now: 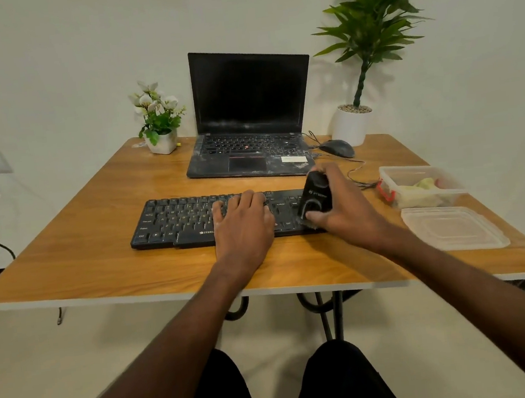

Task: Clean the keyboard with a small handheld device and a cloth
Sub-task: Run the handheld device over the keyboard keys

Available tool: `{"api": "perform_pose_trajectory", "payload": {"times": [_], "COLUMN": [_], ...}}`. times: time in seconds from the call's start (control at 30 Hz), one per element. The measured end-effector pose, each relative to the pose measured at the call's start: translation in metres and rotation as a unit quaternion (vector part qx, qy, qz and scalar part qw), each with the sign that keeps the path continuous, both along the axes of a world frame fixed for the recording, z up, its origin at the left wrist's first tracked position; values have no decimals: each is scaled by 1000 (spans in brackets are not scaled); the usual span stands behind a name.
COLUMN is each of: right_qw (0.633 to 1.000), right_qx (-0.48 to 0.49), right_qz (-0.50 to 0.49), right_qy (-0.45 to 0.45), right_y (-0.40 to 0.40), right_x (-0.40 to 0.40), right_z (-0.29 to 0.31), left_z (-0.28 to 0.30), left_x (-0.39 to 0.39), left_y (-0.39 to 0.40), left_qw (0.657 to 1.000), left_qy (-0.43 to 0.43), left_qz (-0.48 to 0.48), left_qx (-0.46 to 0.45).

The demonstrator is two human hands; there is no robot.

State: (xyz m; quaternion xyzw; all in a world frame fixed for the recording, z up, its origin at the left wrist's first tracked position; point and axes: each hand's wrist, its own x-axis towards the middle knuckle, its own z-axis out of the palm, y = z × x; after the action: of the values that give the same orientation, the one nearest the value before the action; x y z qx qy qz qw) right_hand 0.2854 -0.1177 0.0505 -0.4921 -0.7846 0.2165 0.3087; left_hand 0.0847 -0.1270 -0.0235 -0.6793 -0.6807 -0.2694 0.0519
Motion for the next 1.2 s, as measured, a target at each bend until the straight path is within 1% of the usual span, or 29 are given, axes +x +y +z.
{"api": "perform_pose_trajectory", "payload": {"times": [0.07, 0.1, 0.13, 0.2, 0.27, 0.33, 0.43, 0.47, 0.57, 0.63, 0.67, 0.73, 0.8, 0.83, 0.9, 1.0, 1.1, 1.2], "right_qw": [997, 996, 996, 995, 995, 995, 995, 997, 994, 988, 989, 993, 997, 998, 997, 992, 989, 988], "right_qx": [25, 33, 42, 58, 60, 62, 26, 14, -12, -26, -20, 1, 1, 3, 17, 51, 56, 73], "right_qz": [21, 7, -18, -68, -74, -73, -92, -82, -24, -15, -27, -63, -65, -56, -39, -69, -126, -138], "right_qy": [-71, -81, -75, -34, -2, 0, 16, 7, -102, -150, -147, -97, -45, -36, -58, -93, -61, -7], "right_y": [-2, -1, 1, 3, 2, 4, 11, 11, 9, 9, 10, 9, 3, -1, -6, 1, 2, 1], "right_x": [7, 11, 13, 14, 9, 6, 2, 1, 0, 1, 1, 1, 2, 5, 16, 36, 40, 35], "right_z": [2, 5, 6, 4, 0, -3, 5, 6, 17, 28, 31, 28, 12, 3, -3, 3, 5, -7], "left_z": [0, 0, 0, 0, -1, 0, 1, 1, 0, 1, 1, 0, 0, -1, 0, 2, 1, 1], "left_x": [0, -1, -1, 0, 0, -1, -1, 0, 0, 0, 0, 0, 0, 1, 1, 2, 1, 2], "left_y": [1, 1, 2, 2, 2, 2, 1, 0, 0, 0, 0, 0, 0, 0, 0, -1, -2, -1], "left_qw": [1000, 1000, 1000, 1000, 1000, 1000, 1000, 1000, 1000, 1000, 1000, 1000, 1000, 1000, 1000, 1000, 1000, 1000], "left_qy": [2, 3, 3, 5, 4, 6, 6, 5, 3, 2, 2, 3, 0, -2, -2, -1, -1, 1], "left_qz": [-2, -1, -1, -1, -1, -2, -3, -2, -1, -1, 0, 0, 1, 1, 2, 1, 3, 4], "left_qx": [-1, -1, -3, -3, -1, 2, 1, 1, 3, 3, 1, 1, 1, 0, -1, -7, -7, -7]}}
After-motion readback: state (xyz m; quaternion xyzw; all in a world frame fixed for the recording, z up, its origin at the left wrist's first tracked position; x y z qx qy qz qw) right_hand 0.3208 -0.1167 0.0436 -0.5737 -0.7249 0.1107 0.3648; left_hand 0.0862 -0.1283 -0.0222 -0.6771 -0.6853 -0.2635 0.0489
